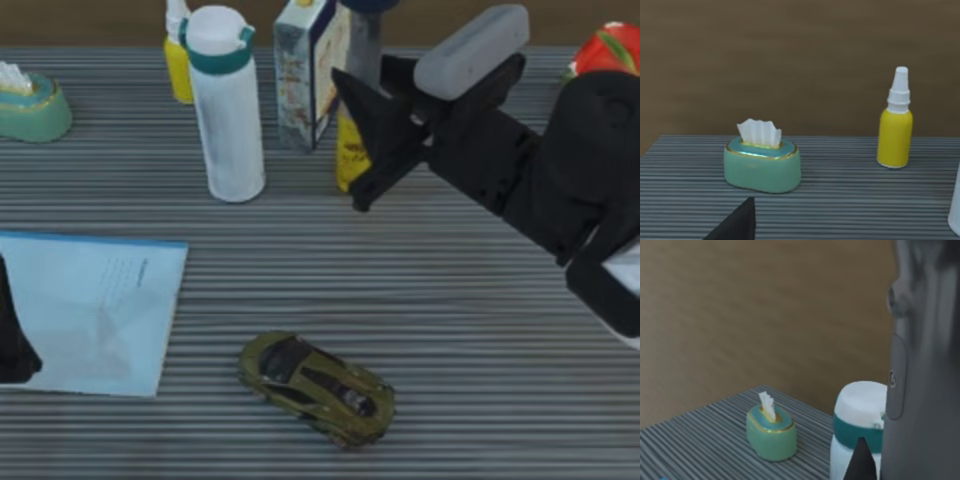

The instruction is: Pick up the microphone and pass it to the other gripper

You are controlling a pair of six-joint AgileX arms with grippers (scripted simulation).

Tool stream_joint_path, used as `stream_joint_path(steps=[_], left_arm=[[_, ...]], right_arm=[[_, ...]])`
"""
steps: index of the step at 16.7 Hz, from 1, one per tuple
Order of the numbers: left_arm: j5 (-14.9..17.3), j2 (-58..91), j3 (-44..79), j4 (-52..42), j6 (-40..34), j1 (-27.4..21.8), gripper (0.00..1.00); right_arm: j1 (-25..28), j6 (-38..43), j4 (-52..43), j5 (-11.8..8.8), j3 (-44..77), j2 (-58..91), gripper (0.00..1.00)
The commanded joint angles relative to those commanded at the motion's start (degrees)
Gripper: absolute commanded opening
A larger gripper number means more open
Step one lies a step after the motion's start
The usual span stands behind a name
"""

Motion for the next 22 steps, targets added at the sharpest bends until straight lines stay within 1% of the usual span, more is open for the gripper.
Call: stream_joint_path(steps=[3, 10, 12, 16, 22], left_arm=[[0.00, 0.00, 0.00, 0.00, 0.00, 0.00, 1.00], [0.02, 0.10, 0.08, 0.05, 0.00, -0.08, 1.00], [0.38, 1.99, 1.53, 1.06, 0.01, -1.47, 1.00], [1.90, 13.10, 8.60, 5.95, 0.06, -8.12, 1.00], [5.03, 40.05, 22.52, 15.37, 0.15, -21.84, 1.00]], right_arm=[[-0.22, 0.11, 0.02, -0.23, -0.23, -0.20, 0.00], [0.00, 0.00, 0.00, 0.00, 0.00, 0.00, 0.00], [0.00, 0.00, 0.00, 0.00, 0.00, 0.00, 0.00], [0.00, 0.00, 0.00, 0.00, 0.00, 0.00, 0.00], [0.00, 0.00, 0.00, 0.00, 0.00, 0.00, 0.00]])
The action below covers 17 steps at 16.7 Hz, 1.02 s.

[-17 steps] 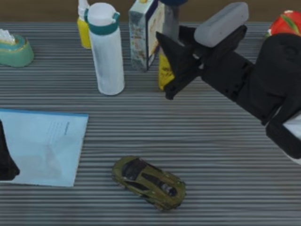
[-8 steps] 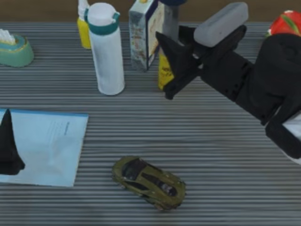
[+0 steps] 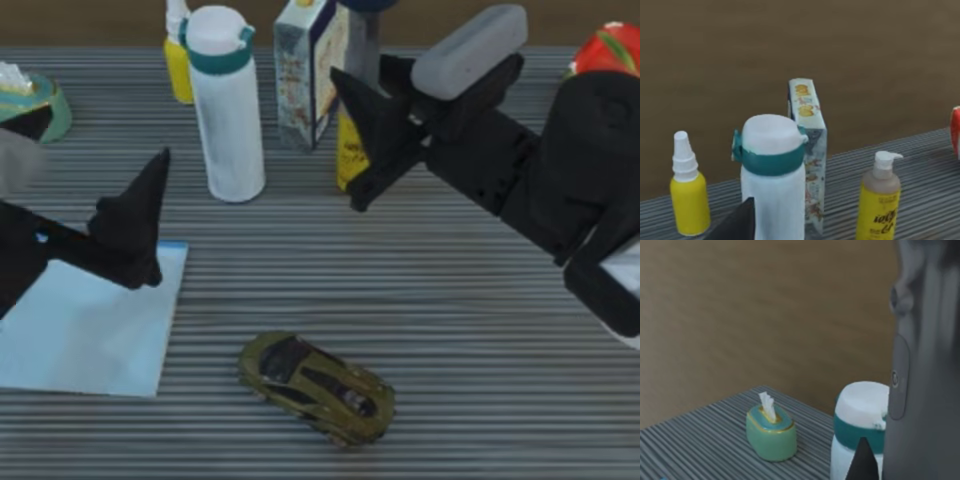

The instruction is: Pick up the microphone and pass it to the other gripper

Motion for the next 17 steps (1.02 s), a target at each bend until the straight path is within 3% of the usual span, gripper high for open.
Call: stream_joint_path(steps=[7, 17], left_arm=[[2.82, 20.92, 12.57, 8.71, 0.05, -11.91, 1.00], [2.68, 27.03, 17.16, 11.03, 0.10, -13.66, 1.00]], right_arm=[[0.00, 0.00, 0.00, 0.00, 0.00, 0.00, 0.00], [0.00, 0.00, 0.00, 0.00, 0.00, 0.00, 0.00]])
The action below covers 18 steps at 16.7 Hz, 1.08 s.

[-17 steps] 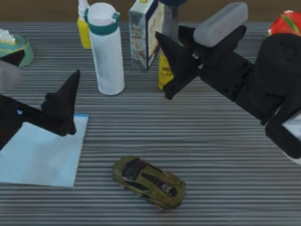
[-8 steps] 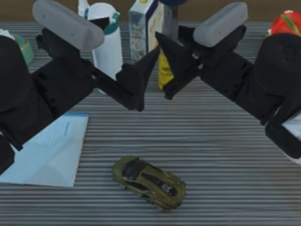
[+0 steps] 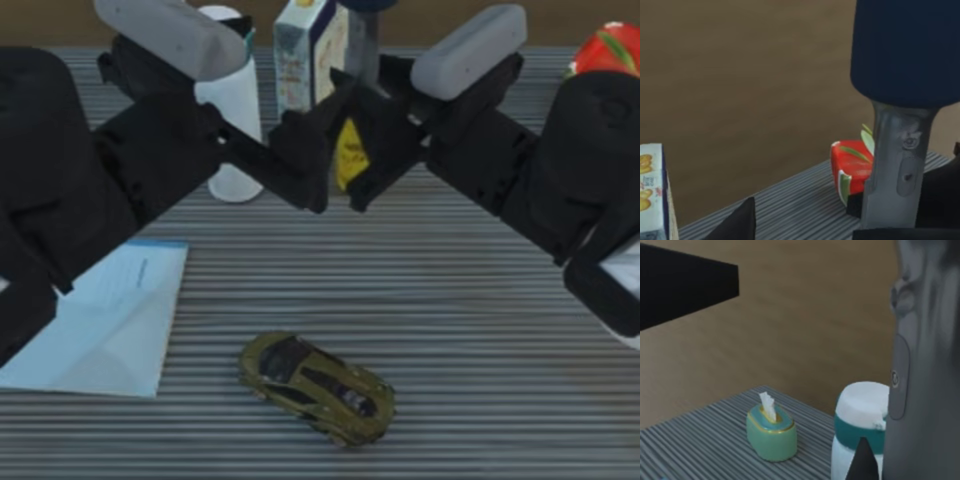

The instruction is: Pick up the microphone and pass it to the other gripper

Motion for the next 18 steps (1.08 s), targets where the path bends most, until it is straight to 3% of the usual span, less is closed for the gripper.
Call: stream_joint_path(steps=[6, 12, 18], left_arm=[[-1.50, 17.29, 11.61, 5.05, 0.06, -1.80, 1.00], [-1.84, 20.45, 14.14, 5.99, 0.05, -2.19, 1.00], [-1.84, 20.45, 14.14, 5.99, 0.05, -2.19, 0.55]], right_arm=[[0.00, 0.00, 0.00, 0.00, 0.00, 0.00, 0.00], [0.00, 0.00, 0.00, 0.00, 0.00, 0.00, 0.00], [0.00, 0.00, 0.00, 0.00, 0.00, 0.00, 0.00]])
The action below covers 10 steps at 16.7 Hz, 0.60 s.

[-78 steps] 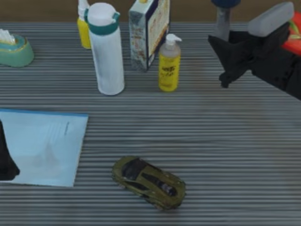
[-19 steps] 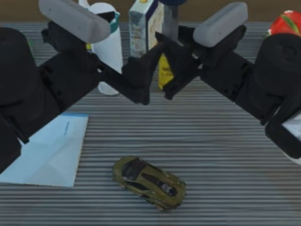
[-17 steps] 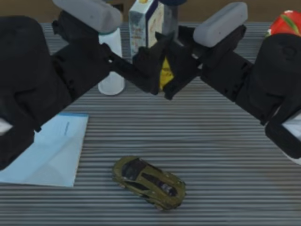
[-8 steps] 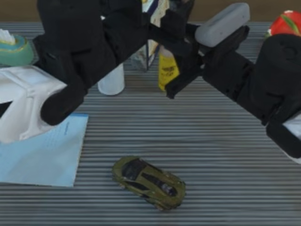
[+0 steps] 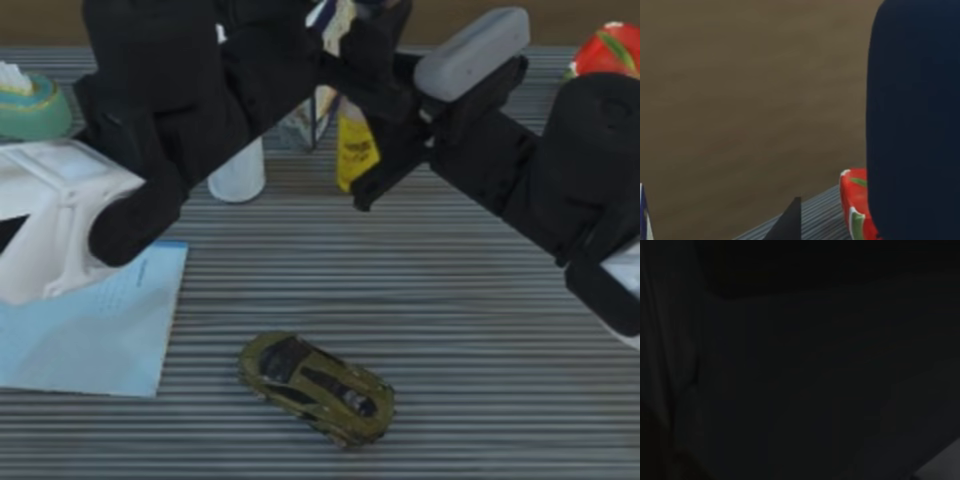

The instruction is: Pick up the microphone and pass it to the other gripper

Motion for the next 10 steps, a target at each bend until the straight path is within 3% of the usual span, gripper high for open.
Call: stream_joint_path(steps=[7, 10], left_arm=[[0.00, 0.00, 0.00, 0.00, 0.00, 0.00, 0.02], [0.00, 0.00, 0.00, 0.00, 0.00, 0.00, 0.00]], right_arm=[[0.00, 0.00, 0.00, 0.00, 0.00, 0.00, 0.00], [0.00, 0.00, 0.00, 0.00, 0.00, 0.00, 0.00]])
